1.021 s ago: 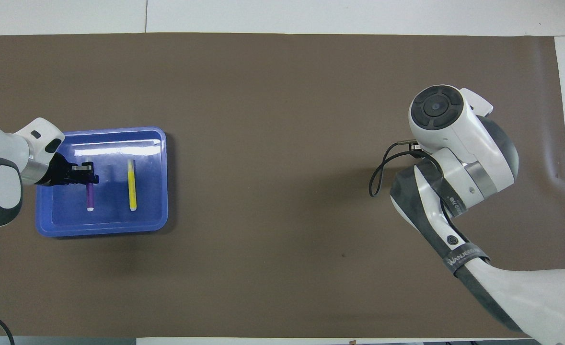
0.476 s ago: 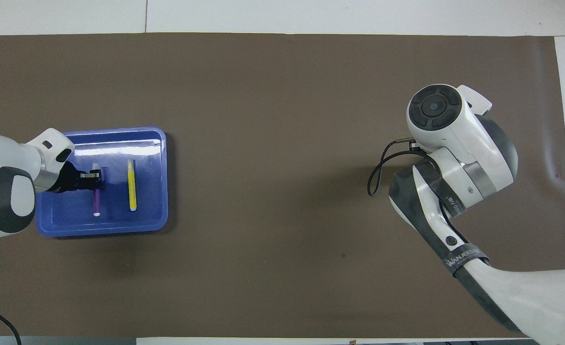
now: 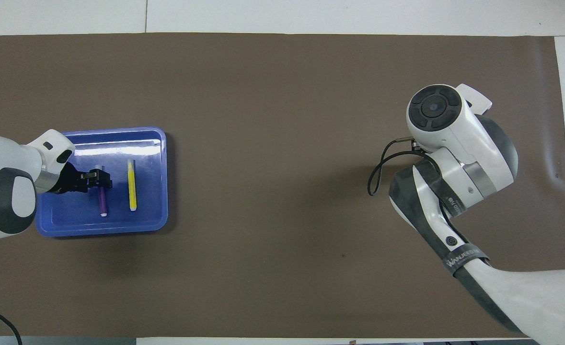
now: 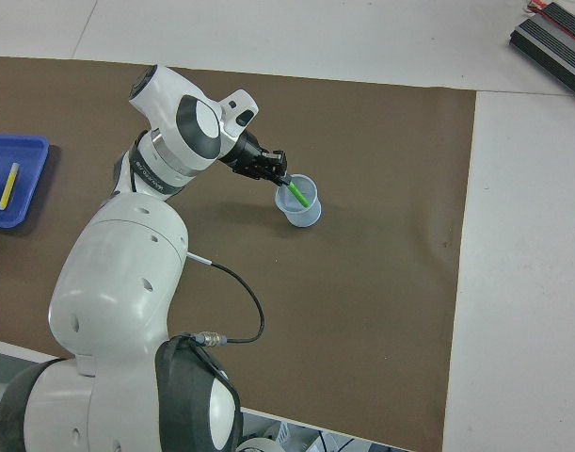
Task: Right arm passes pens to left for tray arrangement
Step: 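Lower the purple pen into the tray and open the left gripper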
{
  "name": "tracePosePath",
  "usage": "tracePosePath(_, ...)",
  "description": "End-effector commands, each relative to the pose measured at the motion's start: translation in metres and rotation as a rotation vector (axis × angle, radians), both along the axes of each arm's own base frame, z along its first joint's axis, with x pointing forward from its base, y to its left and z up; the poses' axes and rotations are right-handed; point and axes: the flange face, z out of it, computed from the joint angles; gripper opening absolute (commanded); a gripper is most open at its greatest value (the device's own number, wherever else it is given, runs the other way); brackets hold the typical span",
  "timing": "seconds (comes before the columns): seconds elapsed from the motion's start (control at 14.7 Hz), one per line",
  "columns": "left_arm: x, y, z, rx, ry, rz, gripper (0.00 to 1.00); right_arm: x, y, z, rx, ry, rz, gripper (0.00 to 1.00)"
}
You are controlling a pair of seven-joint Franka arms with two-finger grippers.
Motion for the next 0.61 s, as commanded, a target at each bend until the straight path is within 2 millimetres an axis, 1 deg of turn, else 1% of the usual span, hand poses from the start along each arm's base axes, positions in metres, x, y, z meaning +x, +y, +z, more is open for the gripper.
tracePosePath(0.0, -0.002, 0.003, -0.001, 0.018, -0.013, -0.007, 1.0, -0.002, -0.004, 0.033, -0.009, -0.042, 0.023, 0.0)
tracePosePath(0.14, 0.0, 0.004, 0.002, 0.017, -0.007, -0.007, 1.0, -0.009, -0.004, 0.066, -0.001, -0.087, 0.016, 0.0)
tracePosePath(0.2, 0.002, 0.004, 0.007, 0.015, 0.0, -0.007, 1.0, -0.012, -0.005, 0.082, -0.005, -0.101, 0.019, 0.0)
tracePosePath(0.27, 0.006, 0.003, 0.016, 0.013, 0.012, -0.011, 1.0, -0.013, 0.002, 0.096, 0.008, -0.113, 0.019, 0.0)
tracePosePath(0.34, 0.01, 0.003, 0.03, 0.01, 0.031, -0.015, 1.0, -0.013, 0.012, 0.113, 0.051, -0.12, -0.004, 0.0)
tracePosePath(0.48, 0.02, 0.001, 0.061, 0.003, 0.062, -0.014, 1.0, -0.013, 0.026, 0.138, 0.122, -0.103, -0.06, 0.0)
tracePosePath(0.54, 0.023, -0.004, 0.075, 0.004, 0.08, 0.009, 1.0, -0.012, 0.033, 0.151, 0.174, -0.108, -0.081, 0.0)
